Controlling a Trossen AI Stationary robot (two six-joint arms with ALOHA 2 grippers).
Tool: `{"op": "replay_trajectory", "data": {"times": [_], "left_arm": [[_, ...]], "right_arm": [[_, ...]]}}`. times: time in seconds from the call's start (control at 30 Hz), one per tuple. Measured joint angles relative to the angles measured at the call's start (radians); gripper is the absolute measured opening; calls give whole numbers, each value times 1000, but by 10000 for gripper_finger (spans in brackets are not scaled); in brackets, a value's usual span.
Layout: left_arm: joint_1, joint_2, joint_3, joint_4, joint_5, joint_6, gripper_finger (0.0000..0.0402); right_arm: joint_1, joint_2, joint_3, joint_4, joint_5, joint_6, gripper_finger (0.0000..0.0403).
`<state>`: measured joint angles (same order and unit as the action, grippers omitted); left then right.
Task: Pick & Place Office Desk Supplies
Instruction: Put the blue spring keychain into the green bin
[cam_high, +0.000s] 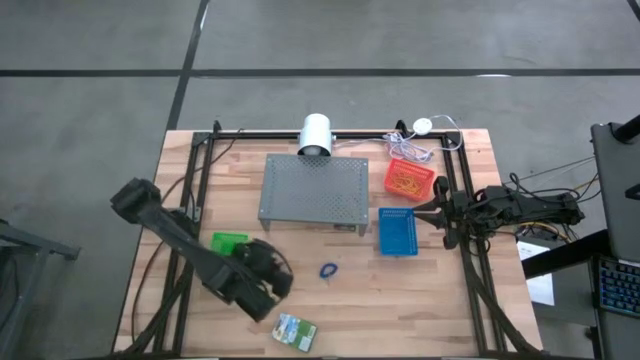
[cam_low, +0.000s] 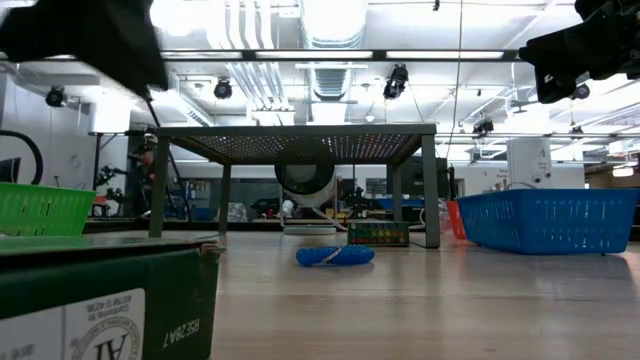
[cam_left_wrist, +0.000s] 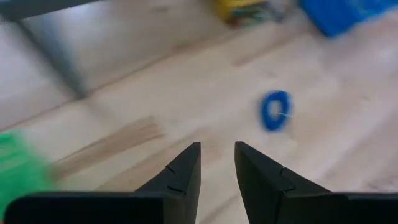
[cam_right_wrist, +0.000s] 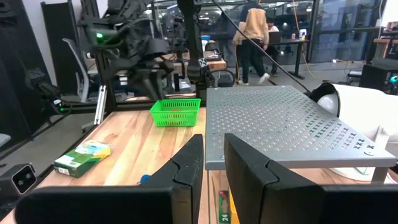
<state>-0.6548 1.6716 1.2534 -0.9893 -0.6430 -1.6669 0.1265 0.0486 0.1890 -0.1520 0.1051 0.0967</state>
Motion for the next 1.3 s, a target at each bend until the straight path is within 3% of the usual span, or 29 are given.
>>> {"op": "replay_trajectory", "data": {"times": [0.17,0.37,0.67,0.87,1.3], "left_arm": [[37,48,31,169,8,229,113],[98,81,31,313,34,380,138],[149,199,31,570,94,676,141],[148,265,31,658,97,788,141],[157,375,31,751,94,850,142]], "right_arm": [[0,0,0,0,0,0,63],[0,0,0,0,0,0,63],[0,-1,0,-1,0,0,63],[0,0,0,-2,0,0,63],[0,-1,0,0,0,0,63]]}}
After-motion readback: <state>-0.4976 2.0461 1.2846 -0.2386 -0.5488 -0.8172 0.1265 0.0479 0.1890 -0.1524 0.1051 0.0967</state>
